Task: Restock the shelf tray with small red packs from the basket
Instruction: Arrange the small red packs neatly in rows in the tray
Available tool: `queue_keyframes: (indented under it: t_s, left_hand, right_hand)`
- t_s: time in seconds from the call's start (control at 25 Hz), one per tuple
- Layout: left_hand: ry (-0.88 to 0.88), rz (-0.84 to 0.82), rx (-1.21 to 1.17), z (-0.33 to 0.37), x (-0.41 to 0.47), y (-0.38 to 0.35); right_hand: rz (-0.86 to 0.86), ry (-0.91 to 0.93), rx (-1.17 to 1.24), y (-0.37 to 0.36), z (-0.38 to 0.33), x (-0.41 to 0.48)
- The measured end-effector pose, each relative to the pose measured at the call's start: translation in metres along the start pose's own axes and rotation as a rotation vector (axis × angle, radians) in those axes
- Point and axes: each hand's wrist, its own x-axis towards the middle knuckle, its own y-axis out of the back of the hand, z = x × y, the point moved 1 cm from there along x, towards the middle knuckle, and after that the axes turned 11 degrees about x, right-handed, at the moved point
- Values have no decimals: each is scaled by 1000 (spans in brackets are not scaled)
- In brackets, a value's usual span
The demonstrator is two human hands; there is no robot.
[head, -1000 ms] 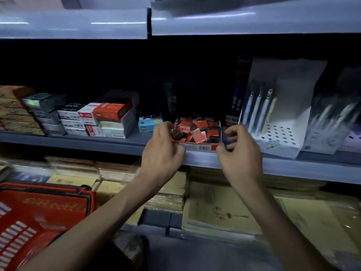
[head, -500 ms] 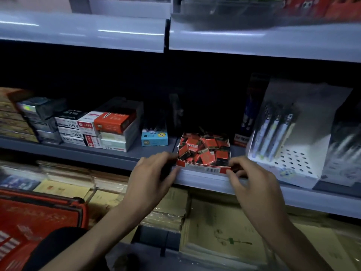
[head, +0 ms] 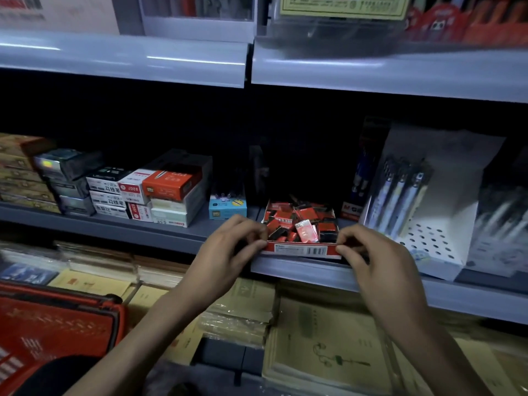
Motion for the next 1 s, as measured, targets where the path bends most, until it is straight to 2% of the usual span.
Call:
queue_keyframes:
  t_s: [0.2, 0.36, 0.56, 0.64, 0.76, 1.0]
  left_hand:
    - [-4, 13, -64, 10, -18, 5]
    - [62, 53, -101, 14, -25, 2]
    - [180, 102, -270, 13, -23, 4]
    - [217, 124, -289, 10, -14, 3]
    - [236, 168, -282, 6, 3, -1]
    - [221, 176, -87, -5, 24, -13]
  right_hand:
    - [-32, -44, 50, 10, -4, -16]
    - [-34, 5, -30, 9, -6, -21]
    - [149, 13, -89, 20, -19, -19]
    - [175, 19, -43, 22, -34, -5]
    - [19, 10, -24, 8, -57, 33]
    - [-322, -4, -357, -47, -65, 121]
